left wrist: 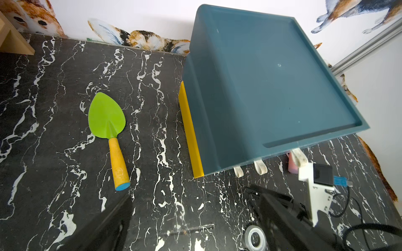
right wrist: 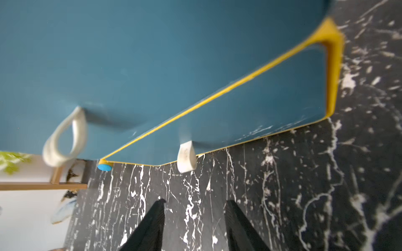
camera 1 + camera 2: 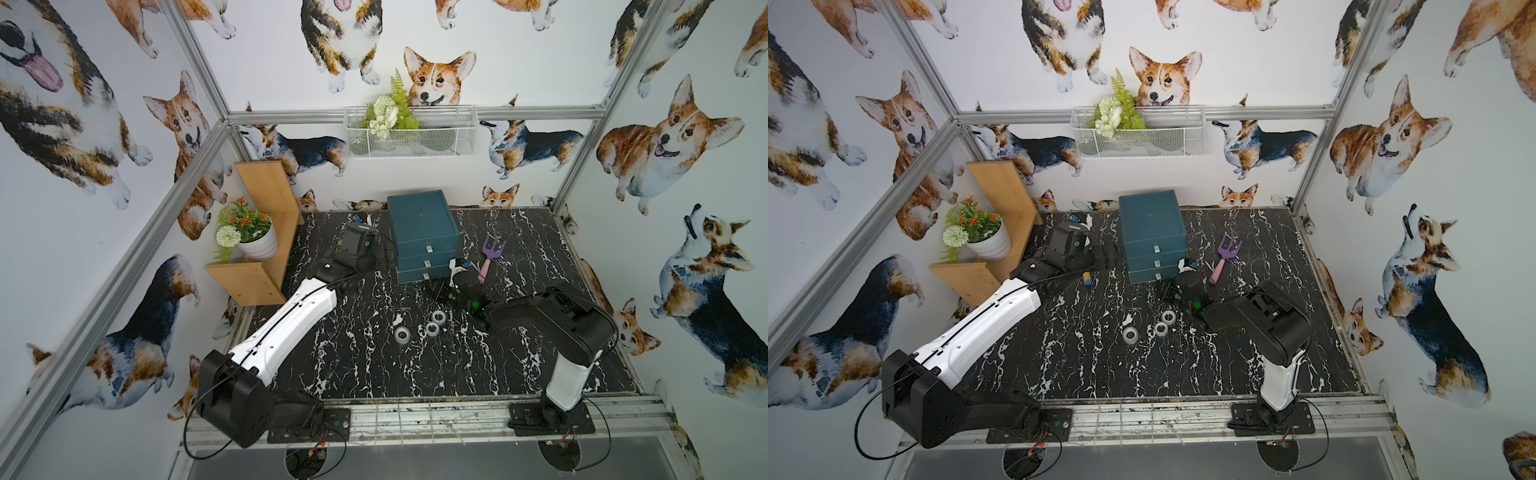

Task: Place the transparent tape into the drawer according to color
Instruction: Open the drawer in the storage box.

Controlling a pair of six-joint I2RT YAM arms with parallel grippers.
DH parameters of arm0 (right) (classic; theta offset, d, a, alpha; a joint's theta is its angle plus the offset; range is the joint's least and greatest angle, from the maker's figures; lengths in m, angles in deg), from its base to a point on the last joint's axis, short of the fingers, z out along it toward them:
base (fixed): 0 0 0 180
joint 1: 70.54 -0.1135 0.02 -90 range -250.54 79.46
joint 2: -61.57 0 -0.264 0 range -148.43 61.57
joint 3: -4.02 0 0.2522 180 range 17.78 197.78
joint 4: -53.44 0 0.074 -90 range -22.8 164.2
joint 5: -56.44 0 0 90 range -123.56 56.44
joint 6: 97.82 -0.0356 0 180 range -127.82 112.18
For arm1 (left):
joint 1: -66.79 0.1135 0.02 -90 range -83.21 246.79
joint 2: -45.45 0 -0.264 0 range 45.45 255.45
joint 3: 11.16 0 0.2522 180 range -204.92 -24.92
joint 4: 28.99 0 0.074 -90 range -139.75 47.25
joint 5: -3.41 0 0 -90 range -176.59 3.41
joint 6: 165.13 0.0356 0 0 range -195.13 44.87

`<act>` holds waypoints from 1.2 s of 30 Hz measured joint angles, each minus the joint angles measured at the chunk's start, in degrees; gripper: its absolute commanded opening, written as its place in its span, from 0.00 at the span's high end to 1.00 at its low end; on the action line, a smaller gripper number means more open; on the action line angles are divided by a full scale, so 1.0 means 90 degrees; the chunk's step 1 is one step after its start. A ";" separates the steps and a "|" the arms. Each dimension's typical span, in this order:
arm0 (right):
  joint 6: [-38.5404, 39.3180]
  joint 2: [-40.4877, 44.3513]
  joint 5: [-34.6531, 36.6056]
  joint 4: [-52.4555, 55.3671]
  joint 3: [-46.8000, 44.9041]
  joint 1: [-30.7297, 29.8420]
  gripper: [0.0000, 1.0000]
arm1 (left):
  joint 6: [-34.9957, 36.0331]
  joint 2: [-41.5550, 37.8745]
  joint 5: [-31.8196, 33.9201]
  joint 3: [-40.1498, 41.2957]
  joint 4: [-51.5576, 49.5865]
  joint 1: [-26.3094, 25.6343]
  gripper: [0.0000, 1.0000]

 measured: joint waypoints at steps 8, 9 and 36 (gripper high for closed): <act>-0.1124 -0.0391 -0.0301 -0.1423 -0.0223 0.0172 0.54 | 0.0046 -0.0056 -0.0010 0.0124 -0.0046 0.0032 0.04; -0.1241 -0.0461 -0.0313 -0.1530 -0.0209 0.0180 0.54 | 0.0049 -0.0056 -0.0012 0.0129 -0.0044 0.0032 0.03; -0.2064 -0.1263 -0.0328 -0.2171 0.0216 0.0216 0.91 | 0.0070 0.0024 -0.0146 0.0187 -0.0024 0.0061 0.03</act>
